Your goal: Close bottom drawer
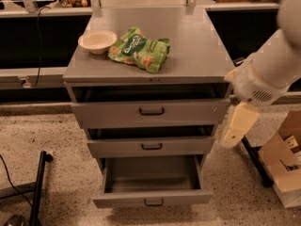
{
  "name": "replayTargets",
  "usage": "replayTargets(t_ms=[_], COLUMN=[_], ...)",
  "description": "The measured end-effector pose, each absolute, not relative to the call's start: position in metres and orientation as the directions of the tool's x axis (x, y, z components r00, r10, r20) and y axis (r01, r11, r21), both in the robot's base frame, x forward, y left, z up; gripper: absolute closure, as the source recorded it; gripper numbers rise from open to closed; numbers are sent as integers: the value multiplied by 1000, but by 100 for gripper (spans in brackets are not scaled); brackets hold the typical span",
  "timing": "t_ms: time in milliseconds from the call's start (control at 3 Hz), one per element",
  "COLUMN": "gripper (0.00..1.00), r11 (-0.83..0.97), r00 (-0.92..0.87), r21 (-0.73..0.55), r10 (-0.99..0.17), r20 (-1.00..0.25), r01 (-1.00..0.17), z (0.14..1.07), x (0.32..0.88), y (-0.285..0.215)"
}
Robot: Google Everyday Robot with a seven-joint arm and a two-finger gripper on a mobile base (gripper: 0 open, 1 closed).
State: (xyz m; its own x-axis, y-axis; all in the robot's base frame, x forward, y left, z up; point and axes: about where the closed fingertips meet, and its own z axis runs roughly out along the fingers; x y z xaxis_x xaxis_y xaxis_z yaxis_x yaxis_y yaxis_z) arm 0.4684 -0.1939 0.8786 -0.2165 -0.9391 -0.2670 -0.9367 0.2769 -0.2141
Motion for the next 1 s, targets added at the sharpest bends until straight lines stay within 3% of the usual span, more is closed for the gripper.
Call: replayTargets(t_ms=[333,1000], gripper=[0,0], r11=[275,247], r00=[-216,-199], r21=[-142,-99], r10=[-918,-917], r20=[-333,-346], r01=[-951,-964], z=[799,766], x=[459,461], y=[-174,-164])
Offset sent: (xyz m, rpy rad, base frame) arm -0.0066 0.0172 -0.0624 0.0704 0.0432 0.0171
